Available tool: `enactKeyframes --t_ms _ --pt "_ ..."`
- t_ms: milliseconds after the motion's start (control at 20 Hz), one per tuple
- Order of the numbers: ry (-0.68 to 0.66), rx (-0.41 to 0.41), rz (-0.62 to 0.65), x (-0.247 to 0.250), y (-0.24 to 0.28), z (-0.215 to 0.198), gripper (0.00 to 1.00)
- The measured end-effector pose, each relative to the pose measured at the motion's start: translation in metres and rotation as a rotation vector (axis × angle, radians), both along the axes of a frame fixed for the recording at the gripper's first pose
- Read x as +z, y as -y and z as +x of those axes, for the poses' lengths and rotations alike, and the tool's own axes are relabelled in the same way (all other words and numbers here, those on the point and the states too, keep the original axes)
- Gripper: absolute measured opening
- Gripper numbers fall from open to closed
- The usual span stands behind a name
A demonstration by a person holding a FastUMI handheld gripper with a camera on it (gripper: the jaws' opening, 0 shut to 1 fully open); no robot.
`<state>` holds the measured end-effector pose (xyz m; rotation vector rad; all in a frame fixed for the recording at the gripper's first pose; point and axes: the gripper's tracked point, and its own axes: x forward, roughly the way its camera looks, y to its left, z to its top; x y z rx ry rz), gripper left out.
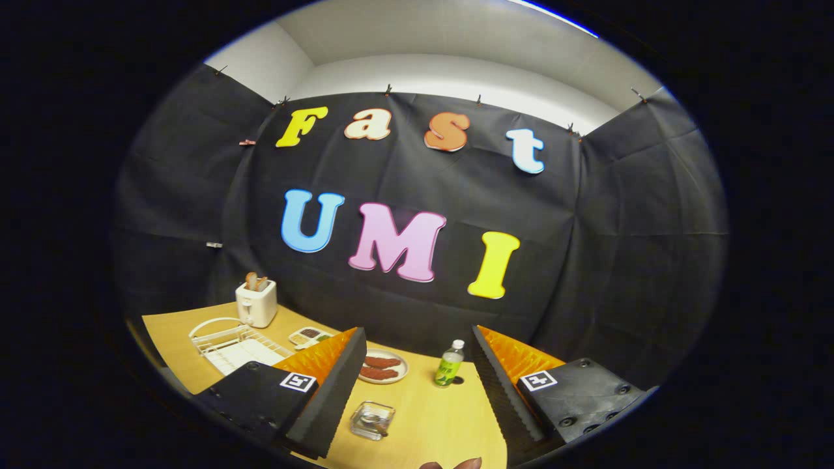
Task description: Take the plate from the dish rack, then take the spoon from the basket and place it into the plate.
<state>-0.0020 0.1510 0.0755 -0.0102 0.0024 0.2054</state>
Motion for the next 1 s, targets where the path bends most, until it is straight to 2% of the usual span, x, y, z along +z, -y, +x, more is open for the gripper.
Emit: enactKeyframes --t_ms 200,650,850,1000 --pt "-0.166 0.061 0.036 -0.025 -0.056 0.013 0.97" --pt "-0.527 0.077 0.057 -0.115 -0.165 0.062 0.98" --pt "-0.685 0.021 0.050 -0.162 -0.191 0.076 0.95" --pt "-0.776 -0.035 0.050 -0.194 -0.203 0.088 0.84"
